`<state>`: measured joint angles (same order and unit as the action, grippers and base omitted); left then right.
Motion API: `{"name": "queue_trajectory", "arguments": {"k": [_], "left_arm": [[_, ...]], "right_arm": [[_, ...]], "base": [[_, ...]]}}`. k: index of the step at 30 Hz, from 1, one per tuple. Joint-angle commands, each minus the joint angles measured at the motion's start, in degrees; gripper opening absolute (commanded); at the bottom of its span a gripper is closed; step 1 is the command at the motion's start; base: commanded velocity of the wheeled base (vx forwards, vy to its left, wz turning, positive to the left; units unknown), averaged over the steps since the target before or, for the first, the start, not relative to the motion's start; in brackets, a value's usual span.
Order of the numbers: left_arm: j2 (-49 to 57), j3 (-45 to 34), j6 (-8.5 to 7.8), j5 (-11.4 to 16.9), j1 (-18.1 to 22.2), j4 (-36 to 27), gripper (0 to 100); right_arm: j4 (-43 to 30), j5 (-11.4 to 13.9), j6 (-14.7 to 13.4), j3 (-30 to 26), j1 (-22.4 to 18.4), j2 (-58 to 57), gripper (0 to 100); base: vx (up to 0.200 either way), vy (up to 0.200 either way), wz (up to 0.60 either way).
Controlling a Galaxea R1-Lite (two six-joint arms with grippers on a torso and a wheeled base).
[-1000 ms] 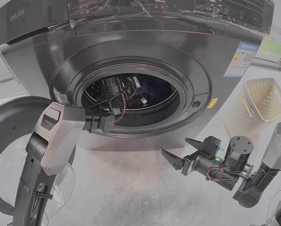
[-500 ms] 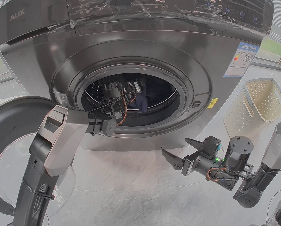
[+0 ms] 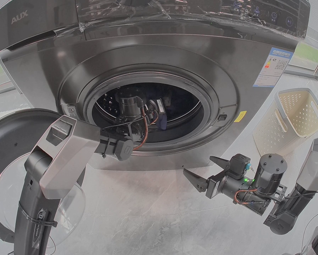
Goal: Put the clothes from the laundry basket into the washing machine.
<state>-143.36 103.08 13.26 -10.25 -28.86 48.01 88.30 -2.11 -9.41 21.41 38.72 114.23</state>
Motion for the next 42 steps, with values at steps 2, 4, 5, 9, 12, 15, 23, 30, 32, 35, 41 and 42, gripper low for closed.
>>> {"name": "queue_trajectory", "arguments": {"k": [2, 4, 5, 9, 12, 15, 23, 30, 32, 35, 41, 42], "left_arm": [[12.3, -22.5, -5.27, 2.8, -4.3, 7.0, 100], [13.9, -28.4, -7.20, 3.6, -4.5, 10.2, 100], [14.4, -31.0, -8.08, 3.7, -4.6, 11.6, 100], [16.7, -38.9, -9.66, 4.4, -4.7, 17.1, 100], [20.6, -45.1, -9.66, 5.3, -5.0, 18.6, 100], [24.4, -50.7, -9.66, 6.7, -5.7, 19.0, 100], [34.4, -65.9, -9.31, 11.2, -8.2, 23.3, 100], [41.5, -79.4, -9.04, 11.0, -11.8, 29.2, 100], [43.2, -81.7, -9.04, 10.8, -13.0, 29.9, 100], [46.1, -84.9, -9.31, 10.6, -13.9, 30.6, 100], [53.0, -88.9, -9.40, 8.9, -13.7, 30.4, 100], [54.5, -89.7, -9.40, 8.7, -13.4, 30.1, 100]], "right_arm": [[0.0, 0.0, 0.0, -0.6, 0.0, -0.8, 100], [0.0, 0.0, -0.1, -0.7, -0.3, -1.3, 100], [0.0, 0.0, 0.0, -0.8, -0.3, -1.5, 100], [0.0, 0.0, -0.1, -1.5, -0.1, -1.9, 100], [0.0, 0.1, -0.1, -2.4, 0.0, -2.6, 100], [0.0, 0.3, -0.1, -3.3, 0.0, -3.7, 100], [0.0, 0.4, 0.1, -7.1, 0.6, -8.4, 100], [-0.1, 0.2, 0.0, -11.8, 1.6, -13.8, 100], [-0.1, -0.1, 0.1, -13.2, 1.6, -16.8, 100], [-0.1, -0.2, 0.3, -15.9, 0.7, -21.1, 100], [-1.1, -0.7, 0.4, -21.4, -2.2, -29.1, 100], [-1.5, -1.1, 0.4, -21.4, -2.9, -30.5, 100]], "base": [[0.000, 0.000, 0.00], [0.000, 0.000, 0.00], [0.000, 0.000, 0.00], [0.000, 0.000, 0.00], [0.000, 0.000, 0.00], [0.000, 0.000, 0.00], [0.000, 0.000, 0.00], [0.000, 0.000, 0.00], [0.000, 0.000, 0.00], [0.000, 0.000, 0.00], [-0.167, 0.000, 0.00], [-0.200, 0.000, 0.00]]}}
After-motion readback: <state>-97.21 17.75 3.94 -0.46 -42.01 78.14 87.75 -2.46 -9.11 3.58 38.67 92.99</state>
